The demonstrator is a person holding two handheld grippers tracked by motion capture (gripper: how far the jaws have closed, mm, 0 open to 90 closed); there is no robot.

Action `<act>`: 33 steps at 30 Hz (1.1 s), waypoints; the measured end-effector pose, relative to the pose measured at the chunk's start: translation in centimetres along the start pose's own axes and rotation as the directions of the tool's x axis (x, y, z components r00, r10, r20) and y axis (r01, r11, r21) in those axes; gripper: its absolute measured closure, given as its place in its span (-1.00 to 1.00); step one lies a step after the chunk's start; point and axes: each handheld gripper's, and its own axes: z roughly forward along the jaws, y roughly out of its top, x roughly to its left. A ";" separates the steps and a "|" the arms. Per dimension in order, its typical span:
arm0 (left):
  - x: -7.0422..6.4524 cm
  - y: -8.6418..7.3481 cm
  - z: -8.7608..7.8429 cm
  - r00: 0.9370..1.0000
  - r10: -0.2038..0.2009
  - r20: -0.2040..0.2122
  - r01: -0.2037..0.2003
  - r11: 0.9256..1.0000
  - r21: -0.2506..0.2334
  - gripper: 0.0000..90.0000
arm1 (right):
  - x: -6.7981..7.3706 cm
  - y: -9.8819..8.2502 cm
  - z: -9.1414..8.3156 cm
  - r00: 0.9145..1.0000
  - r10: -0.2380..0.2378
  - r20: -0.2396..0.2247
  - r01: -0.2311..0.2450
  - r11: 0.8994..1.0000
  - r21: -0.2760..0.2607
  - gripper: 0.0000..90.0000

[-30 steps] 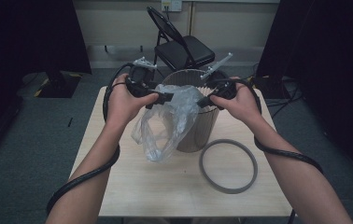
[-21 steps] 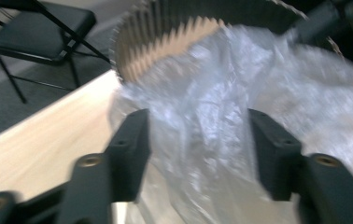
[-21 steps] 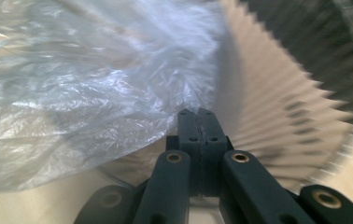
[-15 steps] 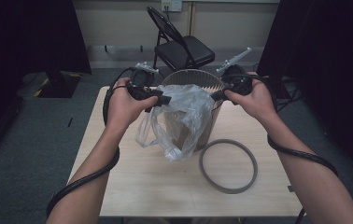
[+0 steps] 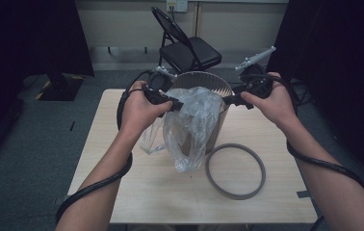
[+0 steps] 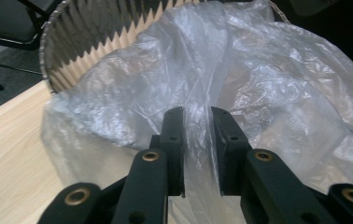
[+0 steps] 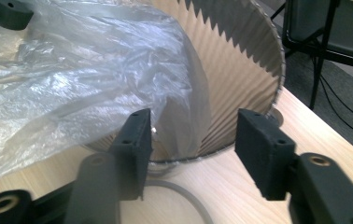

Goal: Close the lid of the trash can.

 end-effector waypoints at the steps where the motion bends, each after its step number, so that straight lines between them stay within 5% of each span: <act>1: -0.1 0.1 0.0 1.000 -0.001 0.003 0.001 1.000 0.000 0.71 | -0.1 0.0 -0.1 1.000 0.003 -0.005 -0.003 1.000 0.000 0.00; 8: -0.4 0.4 0.2 1.000 0.007 0.007 -0.007 1.000 0.003 0.74 | 1.1 1.0 -0.1 0.996 -0.001 -0.094 -0.001 1.000 -0.017 -0.17; 14: -0.4 0.3 0.7 1.000 0.000 0.020 0.000 1.000 0.009 0.75 | 3.3 2.3 1.3 0.969 -0.010 -0.248 0.008 1.000 -0.010 -0.28; 19: -0.5 0.4 0.7 1.000 -0.001 0.025 0.001 1.000 -0.001 0.70 | 4.4 2.5 2.7 0.954 -0.018 -0.300 0.033 0.998 0.047 0.13; 22: -0.3 0.4 0.3 1.000 -0.003 -0.005 0.003 1.000 -0.026 0.32 | 4.2 2.4 2.7 0.943 -0.010 -0.333 0.039 0.996 0.081 0.49; 27: 0.8 0.3 -0.8 0.997 0.012 -0.075 -0.019 0.996 -0.089 -0.22 | 3.4 1.8 2.0 0.951 -0.015 -0.310 0.053 0.992 0.116 0.97; 33: 2.0 -0.4 -1.6 0.995 -0.002 -0.104 -0.007 0.996 -0.093 -0.35 | 2.1 0.7 1.0 0.967 -0.009 -0.255 0.046 0.989 0.140 1.00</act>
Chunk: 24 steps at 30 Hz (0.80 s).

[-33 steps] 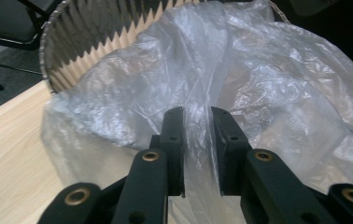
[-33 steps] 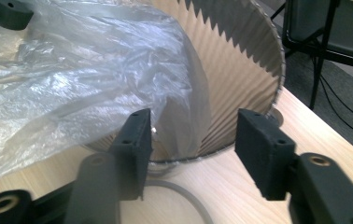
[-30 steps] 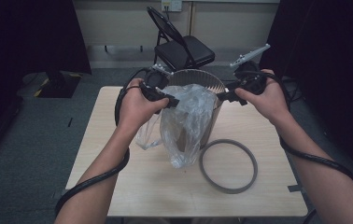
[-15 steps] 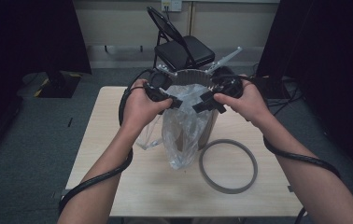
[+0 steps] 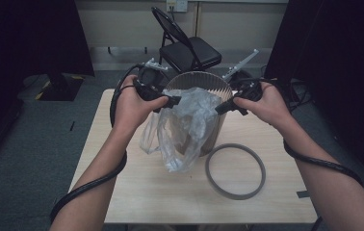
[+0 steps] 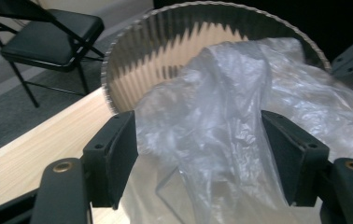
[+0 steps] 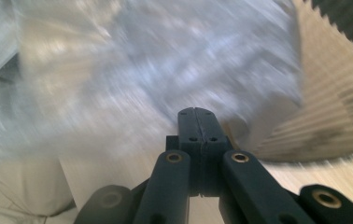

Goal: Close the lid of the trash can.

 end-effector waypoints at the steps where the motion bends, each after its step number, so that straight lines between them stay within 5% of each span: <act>1: 0.1 -0.1 -0.1 1.000 -0.007 0.000 0.007 1.000 0.002 -0.35 | -0.2 -0.3 -0.2 1.000 0.004 0.015 -0.004 1.000 0.002 1.00; 4: 0.4 -0.5 -0.1 1.000 -0.012 -0.003 0.012 1.000 0.003 -0.36 | -0.9 -1.1 -0.8 0.999 0.018 0.039 -0.018 1.000 -0.009 1.00; 6: 0.1 -0.5 0.0 1.000 -0.009 0.015 0.009 1.000 0.010 -0.32 | -1.2 -1.5 -1.2 0.999 0.039 0.013 -0.039 0.998 -0.058 0.94; 9: -0.8 -0.2 0.5 0.998 0.008 0.069 -0.011 0.999 0.036 0.00 | -1.0 -1.2 -1.3 0.999 0.048 0.001 -0.048 0.994 -0.102 0.34; 13: -1.8 0.4 1.2 0.996 0.038 0.076 -0.041 0.998 0.048 -0.02 | 0.2 0.2 -0.7 0.999 0.038 -0.002 -0.038 0.988 -0.149 -0.12; 20: -1.8 0.7 1.7 0.997 0.043 0.058 -0.045 0.998 0.041 -0.06 | 2.3 2.4 1.8 0.997 -0.007 -0.079 -0.003 0.993 -0.122 -0.11; 24: -1.2 0.7 1.1 0.999 0.048 0.016 -0.049 0.999 0.017 -0.22 | 2.8 2.9 3.0 0.994 -0.034 -0.104 0.028 0.997 -0.066 0.24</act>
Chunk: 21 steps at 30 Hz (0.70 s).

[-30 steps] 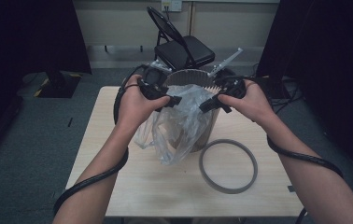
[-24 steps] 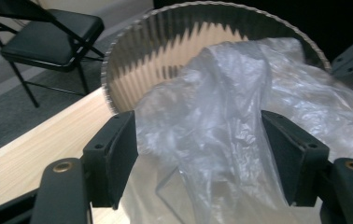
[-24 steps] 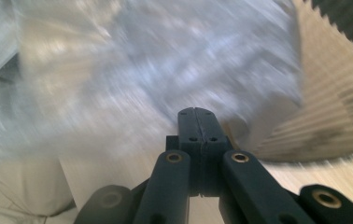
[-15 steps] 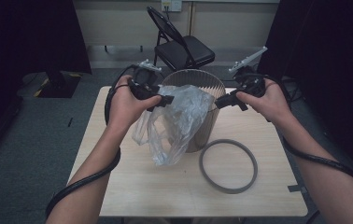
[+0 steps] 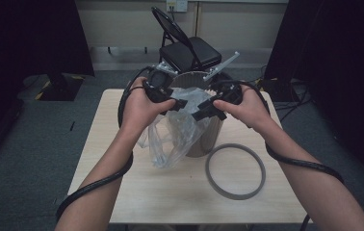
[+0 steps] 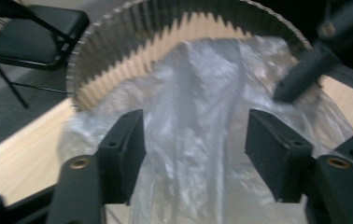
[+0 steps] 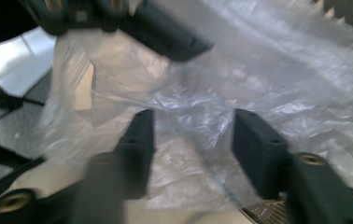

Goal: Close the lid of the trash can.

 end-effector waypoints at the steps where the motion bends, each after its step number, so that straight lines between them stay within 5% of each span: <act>1: 0.2 0.0 -0.2 1.000 -0.009 -0.004 0.009 1.000 -0.010 -0.26 | 0.0 0.0 0.2 1.000 -0.003 -0.013 0.003 1.000 0.016 0.31; 8: 1.3 -0.5 -1.2 0.999 -0.034 -0.028 0.033 0.999 -0.025 -0.30 | -0.4 -0.4 -0.5 0.999 -0.024 0.030 0.022 0.998 0.057 0.80; 14: 1.8 -1.2 -1.4 0.999 -0.040 -0.030 0.039 0.999 -0.014 -0.31 | -1.7 -1.9 -3.1 0.998 0.009 0.065 -0.010 1.000 0.011 0.93; 21: 1.3 -1.3 -0.9 0.997 -0.068 0.027 0.068 0.997 -0.027 -0.31 | -3.1 -4.1 -5.2 0.992 0.050 0.119 -0.047 0.999 -0.021 1.00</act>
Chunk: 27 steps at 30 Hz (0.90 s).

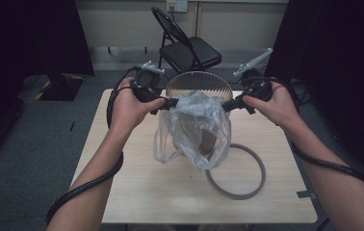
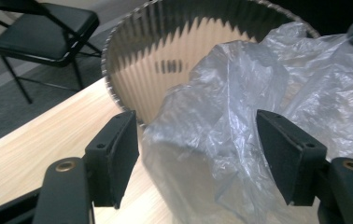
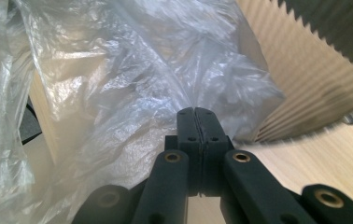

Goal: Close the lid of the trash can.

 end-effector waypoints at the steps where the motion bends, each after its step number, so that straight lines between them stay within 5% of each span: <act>1: 0.0 0.1 0.0 1.000 -0.001 0.011 0.001 1.000 -0.012 -0.32 | -0.2 -0.2 -0.2 1.000 0.007 0.006 -0.007 1.000 -0.004 1.00; 6: -0.5 0.6 0.1 1.000 -0.008 0.028 0.009 0.999 -0.047 -0.33 | -0.9 -1.2 -0.3 0.999 0.033 0.022 -0.033 0.999 -0.007 1.00; 9: -0.9 1.2 0.4 0.999 0.021 0.024 -0.020 0.999 -0.035 -0.34 | -0.8 -1.0 -0.1 0.999 0.032 0.025 -0.031 0.999 -0.012 1.00; 19: -2.2 2.6 2.2 0.998 0.030 0.057 -0.029 0.999 -0.021 -0.37 | 1.3 1.1 1.4 0.999 -0.042 0.033 0.040 0.998 0.051 1.00; 27: 0.0 2.3 0.7 1.000 0.001 -0.030 -0.002 1.000 -0.018 -0.37 | 1.2 0.8 1.8 0.997 -0.071 0.043 0.065 0.991 0.115 1.00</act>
